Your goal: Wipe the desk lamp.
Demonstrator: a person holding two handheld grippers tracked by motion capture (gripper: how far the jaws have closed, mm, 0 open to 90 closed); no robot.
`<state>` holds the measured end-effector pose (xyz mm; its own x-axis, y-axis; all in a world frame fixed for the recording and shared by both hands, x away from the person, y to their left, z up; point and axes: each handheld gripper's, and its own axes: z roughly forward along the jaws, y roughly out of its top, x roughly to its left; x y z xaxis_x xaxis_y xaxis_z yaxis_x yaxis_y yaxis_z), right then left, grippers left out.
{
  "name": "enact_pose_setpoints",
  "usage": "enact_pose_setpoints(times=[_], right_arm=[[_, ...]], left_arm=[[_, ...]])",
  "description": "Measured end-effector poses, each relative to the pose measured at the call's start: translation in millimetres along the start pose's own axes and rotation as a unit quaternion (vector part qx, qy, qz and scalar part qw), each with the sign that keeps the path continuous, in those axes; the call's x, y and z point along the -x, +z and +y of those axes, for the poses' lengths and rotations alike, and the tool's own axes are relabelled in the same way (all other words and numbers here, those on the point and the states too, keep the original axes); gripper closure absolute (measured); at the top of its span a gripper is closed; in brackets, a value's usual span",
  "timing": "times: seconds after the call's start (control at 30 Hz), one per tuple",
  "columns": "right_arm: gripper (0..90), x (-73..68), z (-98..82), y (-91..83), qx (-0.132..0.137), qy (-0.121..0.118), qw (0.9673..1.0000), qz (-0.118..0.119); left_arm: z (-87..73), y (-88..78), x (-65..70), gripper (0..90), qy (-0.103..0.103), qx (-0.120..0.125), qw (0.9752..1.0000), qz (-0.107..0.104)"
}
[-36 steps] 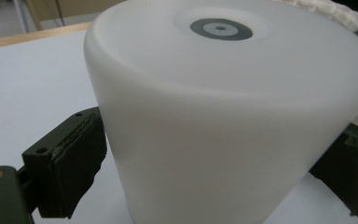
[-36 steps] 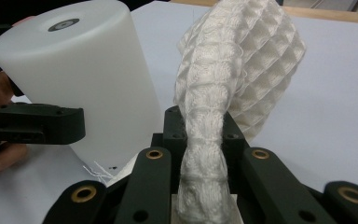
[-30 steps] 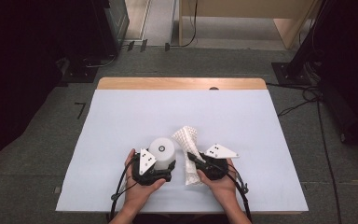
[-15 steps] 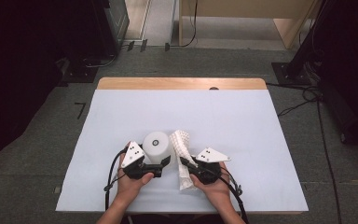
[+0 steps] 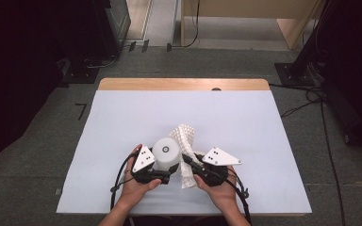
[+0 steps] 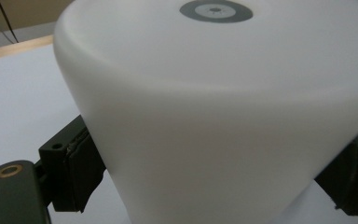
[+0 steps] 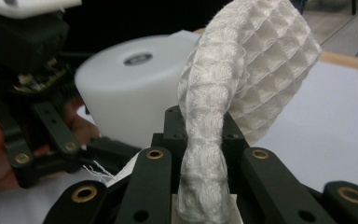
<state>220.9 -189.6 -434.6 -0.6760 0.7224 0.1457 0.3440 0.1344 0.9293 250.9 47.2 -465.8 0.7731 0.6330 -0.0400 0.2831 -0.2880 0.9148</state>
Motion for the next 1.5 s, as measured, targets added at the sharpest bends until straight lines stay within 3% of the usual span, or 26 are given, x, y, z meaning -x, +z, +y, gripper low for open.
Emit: enact_pose_setpoints(times=[0.23,0.33,0.57,0.73,1.0,1.1,1.17,1.23,1.27,1.43,1.5], right_arm=[[79.0,8.7,-30.7,25.6,-0.068,0.016,0.9975,-0.006],[79.0,7.0,-26.6,23.8,-0.064,0.014,0.9978,-0.008],[78.9,7.0,-5.8,4.6,-0.017,0.011,0.9998,-0.008],[78.5,15.1,-13.8,9.0,-0.03,0.025,0.9992,-0.007],[74.4,25.9,-18.2,8.5,-0.033,0.04,0.9983,-0.027],[72.9,29.3,-21.9,10.0,-0.041,0.048,0.9975,-0.031],[73.0,29.6,-25.2,12.6,-0.048,0.051,0.997,-0.032],[73.3,28.5,-29.0,16.3,-0.058,0.048,0.9967,-0.029],[73.6,27.2,-31.1,18.6,-0.062,0.046,0.9966,-0.027],[74.8,22.1,-38.2,26.5,-0.074,0.049,0.9957,-0.026],[75.4,19.0,-39.5,28.0,-0.073,0.047,0.9959,-0.026]], left_arm=[[2.1,-5.3,-6.2,8.7,-0.005,0.014,0.9999,-0.003],[0.0,-1.8,-7.6,8.7,-0.006,0.007,0.9999,-0.012],[-7.7,10.9,-1.8,8.6,0.027,-0.026,0.9993,-0.011],[-9.3,11.4,-3.0,8.5,0.03,-0.021,0.9992,-0.014],[-5.8,-1.7,0.6,0.0,-0.016,-0.002,0.9997,0.02],[-8.2,0.2,12.7,0.0,-0.026,0.002,0.9978,0.061],[-7.8,5.2,21.4,0.0,-0.022,-0.012,0.9954,0.092],[-7.8,9.0,24.9,0.5,-0.022,-0.015,0.9951,0.095],[-8.4,10.3,26.0,4.8,-0.02,-0.014,0.9936,0.11],[-9.1,10.2,20.1,8.6,-0.02,-0.009,0.9956,0.091],[-7.4,6.0,10.7,8.6,-0.033,0.0,0.9971,0.068]])
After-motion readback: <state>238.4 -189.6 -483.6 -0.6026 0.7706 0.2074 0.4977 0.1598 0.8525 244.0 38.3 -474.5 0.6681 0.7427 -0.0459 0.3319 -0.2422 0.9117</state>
